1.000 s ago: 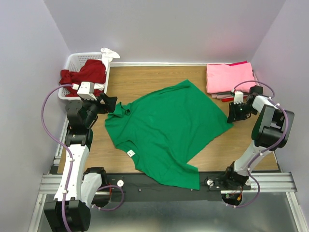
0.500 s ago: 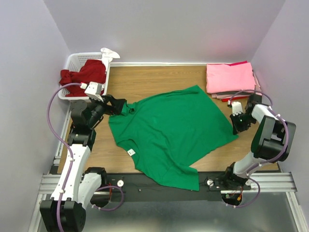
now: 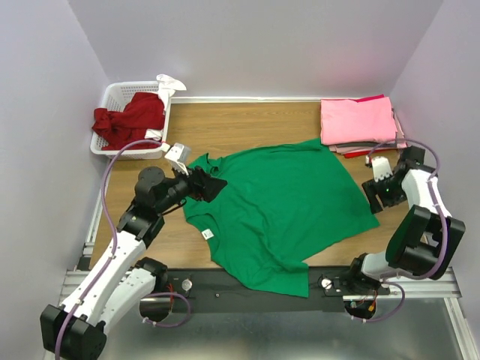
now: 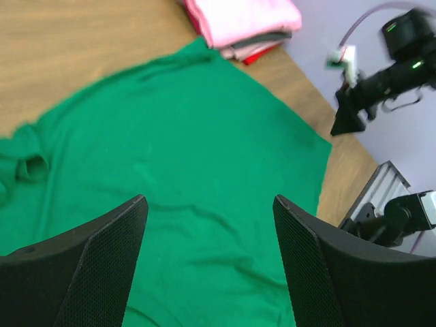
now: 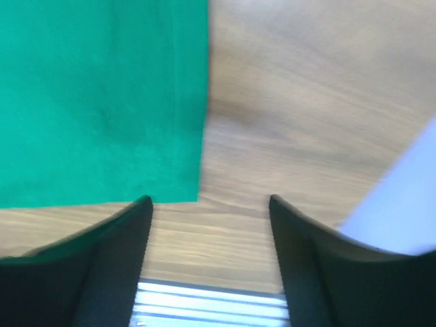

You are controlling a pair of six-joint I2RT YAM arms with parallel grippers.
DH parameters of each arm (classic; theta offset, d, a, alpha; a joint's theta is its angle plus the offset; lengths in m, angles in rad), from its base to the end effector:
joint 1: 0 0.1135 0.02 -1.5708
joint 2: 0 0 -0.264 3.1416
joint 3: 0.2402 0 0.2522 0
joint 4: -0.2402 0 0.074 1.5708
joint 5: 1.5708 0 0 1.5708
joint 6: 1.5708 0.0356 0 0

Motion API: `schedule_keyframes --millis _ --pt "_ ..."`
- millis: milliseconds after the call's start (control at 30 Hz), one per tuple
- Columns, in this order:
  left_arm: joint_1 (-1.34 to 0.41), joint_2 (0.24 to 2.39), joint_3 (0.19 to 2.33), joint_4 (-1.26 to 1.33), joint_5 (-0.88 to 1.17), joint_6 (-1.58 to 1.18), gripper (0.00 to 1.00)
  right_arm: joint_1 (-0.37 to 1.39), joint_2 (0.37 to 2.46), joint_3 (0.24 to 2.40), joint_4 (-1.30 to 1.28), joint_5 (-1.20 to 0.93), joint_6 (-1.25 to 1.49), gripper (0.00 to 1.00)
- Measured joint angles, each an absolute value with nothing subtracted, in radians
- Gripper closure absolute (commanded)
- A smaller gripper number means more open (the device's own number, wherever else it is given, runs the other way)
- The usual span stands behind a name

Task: Fold and stack the t-shirts
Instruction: Flatten the tshirt out

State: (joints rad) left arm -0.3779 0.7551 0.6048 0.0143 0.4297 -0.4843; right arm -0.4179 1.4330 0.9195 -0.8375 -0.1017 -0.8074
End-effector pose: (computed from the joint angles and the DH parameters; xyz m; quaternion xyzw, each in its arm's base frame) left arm 0.1658 -0.0818 0.3027 0.1008 0.7426 -0.4144 0.5164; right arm 0.2303 -0.0983 0.2001 -0.1976 0.9728 -0.0217 0.1187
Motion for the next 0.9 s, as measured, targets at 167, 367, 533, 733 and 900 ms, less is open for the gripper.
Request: schedule_keyframes --millis 167,367,533,733,900 --pt "-0.389 0.871 0.681 -0.113 0.258 -0.484 0.19 -0.403 1.412 1.121 -0.918 -0.278 -0.806 0.17" --pt "-0.386 1.280 0.994 -0.228 -0.002 -0.355 0.31 -0.155 1.414 1.154 -0.927 -0.635 -0.723 0.17" --pt "-0.354 1.449 1.067 -0.284 -0.141 -0.293 0.46 0.005 1.453 1.108 -0.854 -0.834 -0.621 0.17" --pt "-0.294 1.521 1.073 -0.322 -0.199 -0.263 0.52 -0.007 1.517 1.040 -0.798 -0.868 -0.602 0.17" --pt "-0.294 1.575 1.073 -0.339 -0.199 -0.210 0.52 -0.007 1.498 1.027 -0.785 -0.890 -0.601 0.16"
